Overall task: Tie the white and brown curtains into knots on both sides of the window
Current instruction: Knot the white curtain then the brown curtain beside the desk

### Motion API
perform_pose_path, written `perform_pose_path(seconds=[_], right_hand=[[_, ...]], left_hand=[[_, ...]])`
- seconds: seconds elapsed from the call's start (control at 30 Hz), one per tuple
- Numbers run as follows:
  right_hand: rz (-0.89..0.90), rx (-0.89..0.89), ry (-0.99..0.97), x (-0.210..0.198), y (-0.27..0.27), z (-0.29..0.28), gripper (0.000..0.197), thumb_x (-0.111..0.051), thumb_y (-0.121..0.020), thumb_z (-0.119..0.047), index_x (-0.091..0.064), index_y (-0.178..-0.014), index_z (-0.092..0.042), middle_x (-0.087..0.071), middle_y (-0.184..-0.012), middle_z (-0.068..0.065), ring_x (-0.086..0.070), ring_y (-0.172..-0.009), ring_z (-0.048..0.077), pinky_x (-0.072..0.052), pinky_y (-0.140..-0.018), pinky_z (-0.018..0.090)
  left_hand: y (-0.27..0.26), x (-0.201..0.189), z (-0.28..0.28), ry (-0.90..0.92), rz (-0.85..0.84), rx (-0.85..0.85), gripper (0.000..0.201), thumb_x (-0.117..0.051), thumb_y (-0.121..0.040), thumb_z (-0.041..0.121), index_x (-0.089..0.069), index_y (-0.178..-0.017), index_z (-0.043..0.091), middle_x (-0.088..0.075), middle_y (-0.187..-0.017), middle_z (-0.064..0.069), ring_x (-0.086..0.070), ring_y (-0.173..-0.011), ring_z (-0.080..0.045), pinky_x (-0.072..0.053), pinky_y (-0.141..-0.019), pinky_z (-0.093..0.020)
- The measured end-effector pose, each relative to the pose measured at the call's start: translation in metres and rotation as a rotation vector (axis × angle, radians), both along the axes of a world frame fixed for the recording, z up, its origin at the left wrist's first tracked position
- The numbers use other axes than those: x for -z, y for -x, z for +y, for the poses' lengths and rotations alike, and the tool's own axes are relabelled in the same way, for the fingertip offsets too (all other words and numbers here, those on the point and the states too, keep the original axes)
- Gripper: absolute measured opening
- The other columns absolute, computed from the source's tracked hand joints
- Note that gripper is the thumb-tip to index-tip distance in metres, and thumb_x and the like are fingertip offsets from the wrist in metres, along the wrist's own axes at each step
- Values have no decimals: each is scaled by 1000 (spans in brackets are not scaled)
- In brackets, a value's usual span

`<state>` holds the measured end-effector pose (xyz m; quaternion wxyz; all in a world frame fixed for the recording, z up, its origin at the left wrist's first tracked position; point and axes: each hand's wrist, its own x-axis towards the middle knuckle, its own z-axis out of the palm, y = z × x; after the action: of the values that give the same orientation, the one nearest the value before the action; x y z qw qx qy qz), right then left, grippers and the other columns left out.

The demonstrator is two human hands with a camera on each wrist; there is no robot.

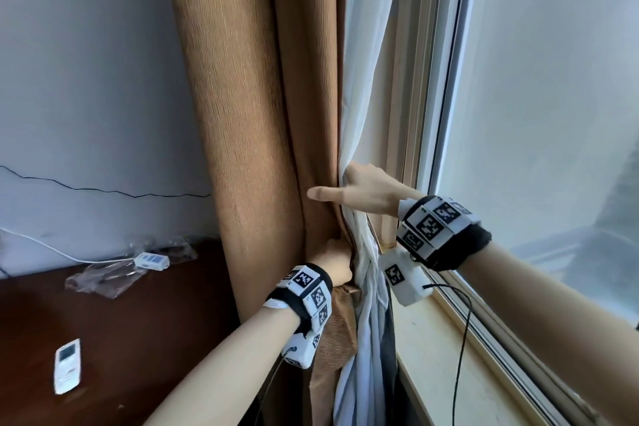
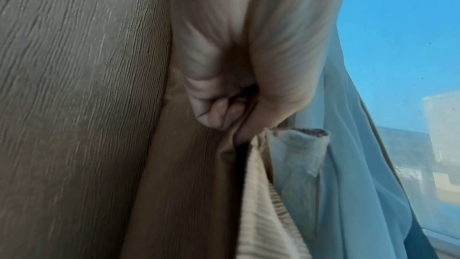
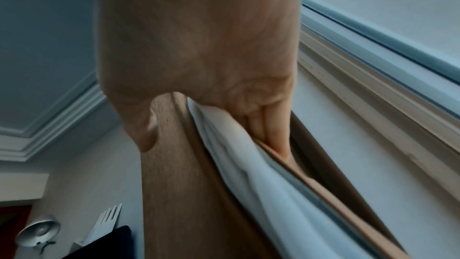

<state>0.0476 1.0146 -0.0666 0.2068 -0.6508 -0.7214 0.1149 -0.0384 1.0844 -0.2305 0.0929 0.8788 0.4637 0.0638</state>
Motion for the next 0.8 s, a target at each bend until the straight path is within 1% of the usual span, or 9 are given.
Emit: perform_pose_path(seconds=[0.1,0.23,0.3,0.37,0.47,0.57,0.67,0.73,0.8], right_hand=[[-111,91,-197,11,3,7,29,-60,-83,-29,-39,-82,-9,-48,-68,4,-51,-66,31,-34,-52,30],[-30,96,-198,16,-9,13,22,-51,-76,-10,-31,-69,-18,-43,-62,1,-46,-60,29,-30,-49,26],[10,101,-207,17,-17,17,25,-50,-74,-10,-30,-66,-21,-44,-62,-1,-46,-63,29,-32,-51,26],[66,132,-215,21,-26,20,24,-49,-75,-9,-31,-66,-22,-46,-64,0,-47,-65,29,-32,-50,25],[99,157,-224,26,-35,25,13,-48,-74,-11,-41,-84,-17,-51,-71,4,-50,-73,32,-38,-63,28],[89,165,-233,29,-36,31,15,-46,-73,-13,-41,-87,-16,-50,-70,4,-50,-74,34,-37,-64,29],[65,188,-243,29,-28,32,12,-48,-76,-12,-39,-83,-12,-44,-65,3,-49,-72,34,-36,-63,30],[63,192,-243,29,-22,33,14,-49,-76,-13,-39,-86,-11,-45,-68,5,-49,-74,35,-38,-64,32],[66,192,-234,28,-18,34,17,-49,-75,-13,-39,-88,-11,-48,-73,7,-52,-76,37,-41,-64,33]], left_hand=[[7,0,3,37,29,34,33,-56,-85,13,-56,-116,2,-63,-112,-17,-62,-102,-34,-53,-88,-39],[52,-22,9,125,-9,63,51,-65,-69,50,-55,-113,25,-66,-110,-2,-63,-100,-23,-53,-85,-36],[87,-46,12,-27,-213,-16,39,-65,-69,58,-61,-95,30,-66,-93,8,-62,-84,-14,-53,-78,-32],[120,-71,14,-398,-527,-110,19,-67,-78,38,-61,-88,23,-61,-87,6,-58,-79,-15,-51,-76,-35],[158,-92,19,-831,-752,-434,40,-72,-74,20,-53,-108,9,-54,-112,-11,-51,-105,-32,-39,-93,-39],[181,-100,26,-632,-825,-716,79,-82,-66,36,-41,-129,11,-44,-134,-13,-41,-124,-32,-33,-105,-45],[177,-83,28,-193,-842,-624,33,-75,-75,43,-59,-95,22,-70,-93,2,-68,-87,-22,-54,-85,-43],[167,-69,21,-244,-750,-549,28,-67,-83,39,-53,-69,19,-65,-60,6,-65,-58,-20,-56,-65,-40],[157,-66,15,-352,-689,-542,30,-62,-85,30,-45,-63,16,-57,-54,3,-57,-55,-24,-52,-59,-38]])
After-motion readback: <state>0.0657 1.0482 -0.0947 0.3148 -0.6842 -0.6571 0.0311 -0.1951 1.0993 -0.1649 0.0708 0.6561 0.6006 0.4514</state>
